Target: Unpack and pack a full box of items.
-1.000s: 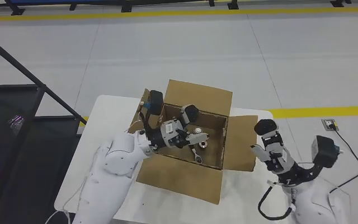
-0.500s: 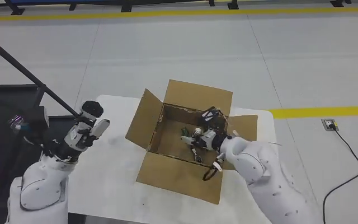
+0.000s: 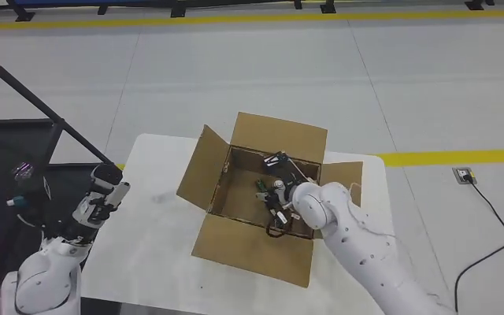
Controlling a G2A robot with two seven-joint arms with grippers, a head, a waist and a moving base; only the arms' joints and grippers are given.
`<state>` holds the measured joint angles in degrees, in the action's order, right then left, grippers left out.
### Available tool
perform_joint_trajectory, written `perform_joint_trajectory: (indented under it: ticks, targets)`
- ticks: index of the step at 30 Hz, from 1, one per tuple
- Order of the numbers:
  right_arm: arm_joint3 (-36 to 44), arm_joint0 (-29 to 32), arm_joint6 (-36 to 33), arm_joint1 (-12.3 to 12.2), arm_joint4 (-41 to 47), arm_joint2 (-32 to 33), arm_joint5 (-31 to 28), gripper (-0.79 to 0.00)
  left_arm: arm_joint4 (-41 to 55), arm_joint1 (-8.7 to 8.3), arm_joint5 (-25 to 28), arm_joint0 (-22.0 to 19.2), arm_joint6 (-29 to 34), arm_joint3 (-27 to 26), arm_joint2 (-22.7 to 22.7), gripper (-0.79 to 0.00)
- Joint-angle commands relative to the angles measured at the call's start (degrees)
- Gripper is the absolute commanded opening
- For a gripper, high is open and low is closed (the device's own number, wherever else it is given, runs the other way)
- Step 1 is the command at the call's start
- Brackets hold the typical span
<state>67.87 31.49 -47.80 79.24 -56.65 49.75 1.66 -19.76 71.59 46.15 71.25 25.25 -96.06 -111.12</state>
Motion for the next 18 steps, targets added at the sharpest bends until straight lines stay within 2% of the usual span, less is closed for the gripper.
perform_joint_trajectory:
  ticks: [1, 3, 8, 11, 13, 18]
  targets:
    - [-1.5, -0.6, 0.7, 0.3, -0.8, -0.5, 0.9, -0.354, 0.0, 0.0, 0.0, 0.0, 0.0, 0.0, 0.0, 0.0]
    - [-3.0, -1.0, 1.3, 0.7, -1.3, -1.1, 1.5, -0.4, 0.0, 0.0, 0.0, 0.0, 0.0, 0.0, 0.0, 0.0]
    - [-6.9, -2.2, 1.8, 1.5, -1.1, -1.7, 1.8, -0.446, 0.0, 0.0, 0.0, 0.0, 0.0, 0.0, 0.0, 0.0]
    - [-7.8, -2.5, 2.9, 1.9, 0.4, -1.6, 0.9, -0.603, 0.0, 0.0, 0.0, 0.0, 0.0, 0.0, 0.0, 0.0]
    - [-7.5, -2.4, 3.8, 2.0, 1.4, -1.0, -0.2, -0.785, 0.0, 0.0, 0.0, 0.0, 0.0, 0.0, 0.0, 0.0]
    - [0.5, 0.7, 3.6, 1.0, 0.1, 2.1, 0.9, -0.785, 0.0, 0.0, 0.0, 0.0, 0.0, 0.0, 0.0, 0.0]
